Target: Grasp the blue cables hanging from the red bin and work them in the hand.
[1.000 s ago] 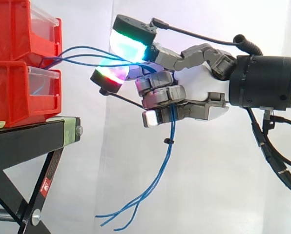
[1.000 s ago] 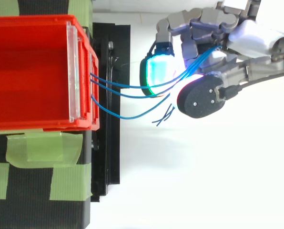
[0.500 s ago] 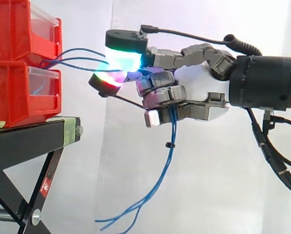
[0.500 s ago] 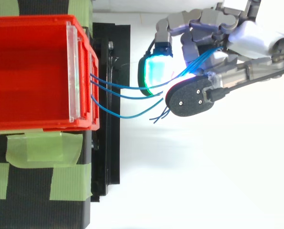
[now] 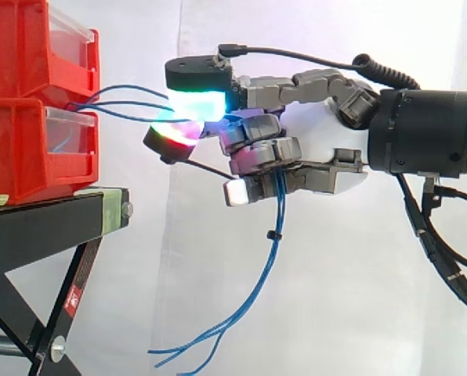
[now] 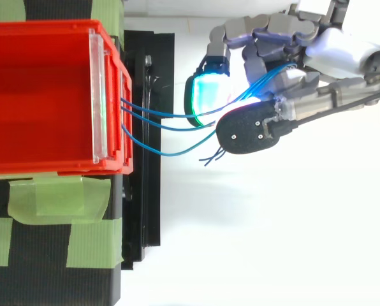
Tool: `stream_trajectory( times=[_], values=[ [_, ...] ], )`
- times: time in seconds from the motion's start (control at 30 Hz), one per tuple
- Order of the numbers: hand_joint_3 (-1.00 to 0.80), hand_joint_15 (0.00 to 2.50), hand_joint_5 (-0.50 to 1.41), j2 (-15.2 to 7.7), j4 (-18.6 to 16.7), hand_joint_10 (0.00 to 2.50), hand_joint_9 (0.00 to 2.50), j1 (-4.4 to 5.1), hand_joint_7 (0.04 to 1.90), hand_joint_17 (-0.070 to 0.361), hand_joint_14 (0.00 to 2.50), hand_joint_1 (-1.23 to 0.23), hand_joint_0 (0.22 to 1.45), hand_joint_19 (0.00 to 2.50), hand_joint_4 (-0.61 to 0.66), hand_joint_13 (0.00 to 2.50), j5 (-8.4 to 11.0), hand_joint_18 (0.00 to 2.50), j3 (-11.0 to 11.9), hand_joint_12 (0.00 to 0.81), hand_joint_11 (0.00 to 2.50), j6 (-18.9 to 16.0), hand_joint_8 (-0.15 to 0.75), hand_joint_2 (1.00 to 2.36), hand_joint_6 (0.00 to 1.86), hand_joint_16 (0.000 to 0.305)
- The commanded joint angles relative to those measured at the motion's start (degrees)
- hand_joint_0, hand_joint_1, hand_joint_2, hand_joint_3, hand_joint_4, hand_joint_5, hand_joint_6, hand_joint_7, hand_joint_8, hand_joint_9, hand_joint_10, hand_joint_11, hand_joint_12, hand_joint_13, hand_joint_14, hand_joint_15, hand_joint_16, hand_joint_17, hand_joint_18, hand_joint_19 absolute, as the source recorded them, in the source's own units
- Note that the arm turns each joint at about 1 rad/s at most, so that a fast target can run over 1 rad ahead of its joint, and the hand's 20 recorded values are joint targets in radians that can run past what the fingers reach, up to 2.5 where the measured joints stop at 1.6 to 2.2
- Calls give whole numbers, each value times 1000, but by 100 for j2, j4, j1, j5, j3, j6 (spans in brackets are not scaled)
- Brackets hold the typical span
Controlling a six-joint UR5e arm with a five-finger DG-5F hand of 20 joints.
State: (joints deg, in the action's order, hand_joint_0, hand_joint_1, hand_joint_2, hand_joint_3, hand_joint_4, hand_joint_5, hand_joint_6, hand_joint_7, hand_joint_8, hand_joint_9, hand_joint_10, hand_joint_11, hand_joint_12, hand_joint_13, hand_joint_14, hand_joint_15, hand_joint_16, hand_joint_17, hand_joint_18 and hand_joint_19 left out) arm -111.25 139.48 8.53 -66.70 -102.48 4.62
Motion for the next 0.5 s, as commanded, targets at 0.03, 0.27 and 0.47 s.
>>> stream_trajectory(
  times=[0.03, 0.27, 0.47],
  values=[
    [-296, 1814, 176, -2, 0, 2500, 535, 0, 1338, 107, 2500, -678, 909, 613, 229, 941, 7, 1277, 0, 534, 2500, 4, 491, 1018, 379, 48],
    [-652, 1834, 187, 7, -9, 2500, 565, 0, 1355, 99, 2500, -629, 883, 693, 230, 952, -1, 1291, 0, 528, 2500, 13, 488, 1014, 361, 44],
    [-574, 1835, 193, -2, -9, 2500, 587, 0, 1338, 97, 2500, -634, 926, 704, 231, 969, -1, 1321, 0, 529, 2500, 13, 496, 1017, 380, 43]
  ],
)
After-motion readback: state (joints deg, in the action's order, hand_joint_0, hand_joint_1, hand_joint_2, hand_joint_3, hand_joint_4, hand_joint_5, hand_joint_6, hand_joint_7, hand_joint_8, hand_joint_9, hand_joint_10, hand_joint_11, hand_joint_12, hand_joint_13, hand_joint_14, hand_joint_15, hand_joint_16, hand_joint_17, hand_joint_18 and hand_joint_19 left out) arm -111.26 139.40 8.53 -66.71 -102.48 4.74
